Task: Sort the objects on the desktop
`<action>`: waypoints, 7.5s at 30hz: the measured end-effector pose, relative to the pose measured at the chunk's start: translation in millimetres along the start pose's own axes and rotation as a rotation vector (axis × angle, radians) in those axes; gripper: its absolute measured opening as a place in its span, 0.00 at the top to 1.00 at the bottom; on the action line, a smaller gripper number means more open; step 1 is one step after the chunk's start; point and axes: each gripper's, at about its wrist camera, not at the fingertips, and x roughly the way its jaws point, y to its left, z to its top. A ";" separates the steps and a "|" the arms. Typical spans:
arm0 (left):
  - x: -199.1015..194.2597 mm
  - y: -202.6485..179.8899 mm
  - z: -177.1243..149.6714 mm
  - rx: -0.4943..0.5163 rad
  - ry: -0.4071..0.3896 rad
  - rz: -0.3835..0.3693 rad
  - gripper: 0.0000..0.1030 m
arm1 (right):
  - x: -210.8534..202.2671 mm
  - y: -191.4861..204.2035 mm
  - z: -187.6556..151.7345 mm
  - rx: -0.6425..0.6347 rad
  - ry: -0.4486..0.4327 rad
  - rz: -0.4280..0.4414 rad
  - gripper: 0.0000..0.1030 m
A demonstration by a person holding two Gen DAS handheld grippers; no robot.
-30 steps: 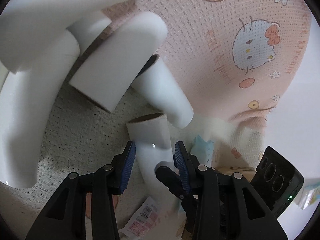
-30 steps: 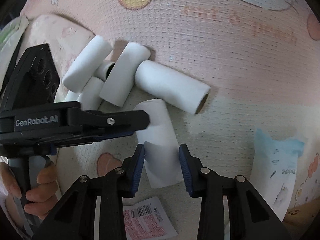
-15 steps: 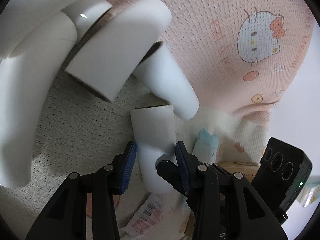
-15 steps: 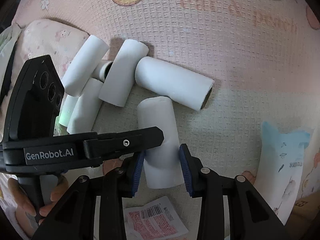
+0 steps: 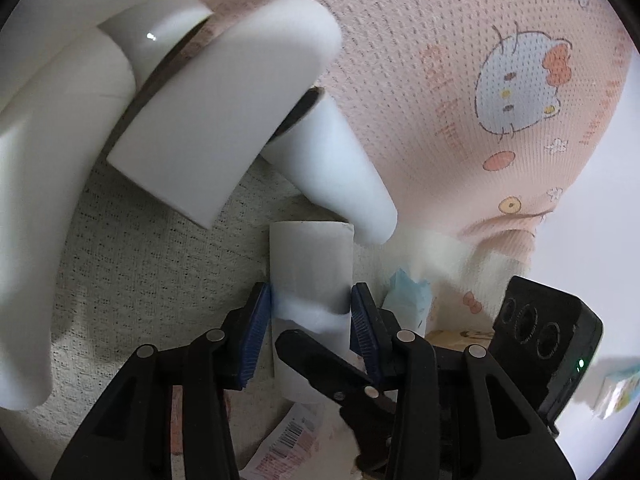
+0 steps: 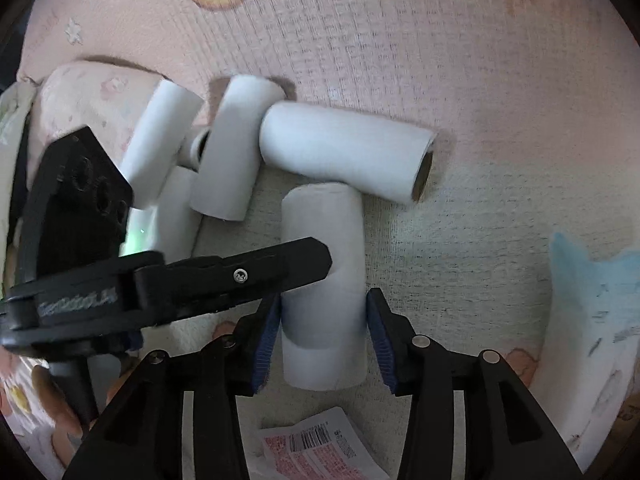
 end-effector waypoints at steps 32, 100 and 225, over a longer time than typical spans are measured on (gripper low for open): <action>-66.8 -55.9 -148.7 0.257 0.042 -0.104 0.54 | -131.4 37.3 -165.3 0.058 -0.206 -0.050 0.60; 73.3 -370.0 -266.3 0.655 0.305 -0.033 0.53 | -379.0 -157.6 -240.9 0.374 -0.570 -0.100 0.60; 54.4 -335.5 -267.0 0.722 0.115 0.135 0.97 | -361.0 -149.7 -263.4 0.364 -0.399 -0.294 0.90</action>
